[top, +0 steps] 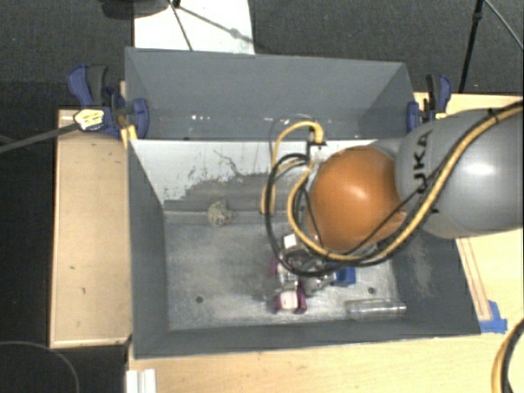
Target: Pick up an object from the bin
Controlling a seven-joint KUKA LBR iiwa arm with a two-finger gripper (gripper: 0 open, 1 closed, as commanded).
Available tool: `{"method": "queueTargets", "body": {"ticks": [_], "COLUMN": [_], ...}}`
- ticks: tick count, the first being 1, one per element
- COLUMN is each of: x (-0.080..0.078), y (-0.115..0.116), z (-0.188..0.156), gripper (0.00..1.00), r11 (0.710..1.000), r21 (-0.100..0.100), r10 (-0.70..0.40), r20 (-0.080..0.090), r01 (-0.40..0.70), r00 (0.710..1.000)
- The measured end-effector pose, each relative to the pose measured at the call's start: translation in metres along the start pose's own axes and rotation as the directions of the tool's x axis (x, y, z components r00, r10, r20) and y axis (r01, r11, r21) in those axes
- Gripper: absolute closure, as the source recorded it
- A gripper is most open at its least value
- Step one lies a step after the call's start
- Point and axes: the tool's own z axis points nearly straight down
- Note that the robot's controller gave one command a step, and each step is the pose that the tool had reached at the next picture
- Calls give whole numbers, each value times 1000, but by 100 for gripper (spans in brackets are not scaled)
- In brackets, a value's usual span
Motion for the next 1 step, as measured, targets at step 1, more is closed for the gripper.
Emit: {"method": "queueTargets", "body": {"ticks": [1], "x": [4], "y": [3], "z": [-106], "gripper": [100], "r11": [1000], "r21": [9], "r10": [13], "r20": [0], "r01": [-13], "r00": [1000]}}
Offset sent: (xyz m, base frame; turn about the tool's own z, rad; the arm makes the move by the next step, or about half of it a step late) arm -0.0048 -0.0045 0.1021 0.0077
